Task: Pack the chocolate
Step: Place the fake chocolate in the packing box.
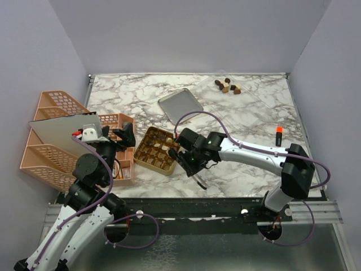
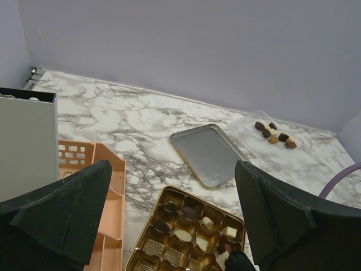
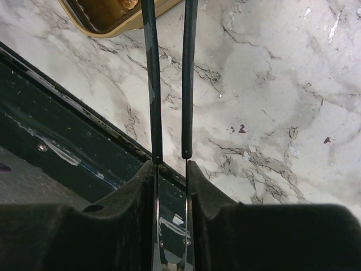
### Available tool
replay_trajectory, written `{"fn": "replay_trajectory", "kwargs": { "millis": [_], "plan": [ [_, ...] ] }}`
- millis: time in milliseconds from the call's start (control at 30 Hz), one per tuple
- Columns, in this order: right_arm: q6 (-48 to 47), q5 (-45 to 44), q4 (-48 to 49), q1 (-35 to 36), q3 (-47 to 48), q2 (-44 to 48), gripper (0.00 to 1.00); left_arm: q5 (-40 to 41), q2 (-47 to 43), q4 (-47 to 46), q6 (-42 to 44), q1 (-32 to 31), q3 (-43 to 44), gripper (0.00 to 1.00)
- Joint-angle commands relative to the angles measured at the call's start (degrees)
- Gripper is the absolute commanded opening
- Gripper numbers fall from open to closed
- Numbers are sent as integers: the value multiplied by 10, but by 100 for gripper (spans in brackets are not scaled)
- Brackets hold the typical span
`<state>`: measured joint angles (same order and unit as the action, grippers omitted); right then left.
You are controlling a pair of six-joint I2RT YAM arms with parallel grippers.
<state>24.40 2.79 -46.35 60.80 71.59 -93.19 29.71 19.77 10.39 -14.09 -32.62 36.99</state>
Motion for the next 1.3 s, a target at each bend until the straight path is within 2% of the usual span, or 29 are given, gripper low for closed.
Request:
{"fn": "replay_trajectory", "kwargs": {
  "millis": [0, 367, 733, 1033, 1267],
  "plan": [
    [8, -11, -11, 6, 1, 13, 27, 11, -6, -1, 3, 4, -3, 99],
    [8, -15, -21, 8, 16, 18, 35, 10, -5, -1, 2, 4, -3, 99],
    [6, -25, -43, 8, 66, 33, 35, 10, -6, -1, 2, 4, -3, 99],
    [-27, -151, -98, 2, 119, 14, 35, 4, -7, -1, 0, 5, -3, 99],
    [-53, -211, -117, -38, 148, -7, 35, 0, -11, -1, -1, 5, -4, 99]
  ]
}}
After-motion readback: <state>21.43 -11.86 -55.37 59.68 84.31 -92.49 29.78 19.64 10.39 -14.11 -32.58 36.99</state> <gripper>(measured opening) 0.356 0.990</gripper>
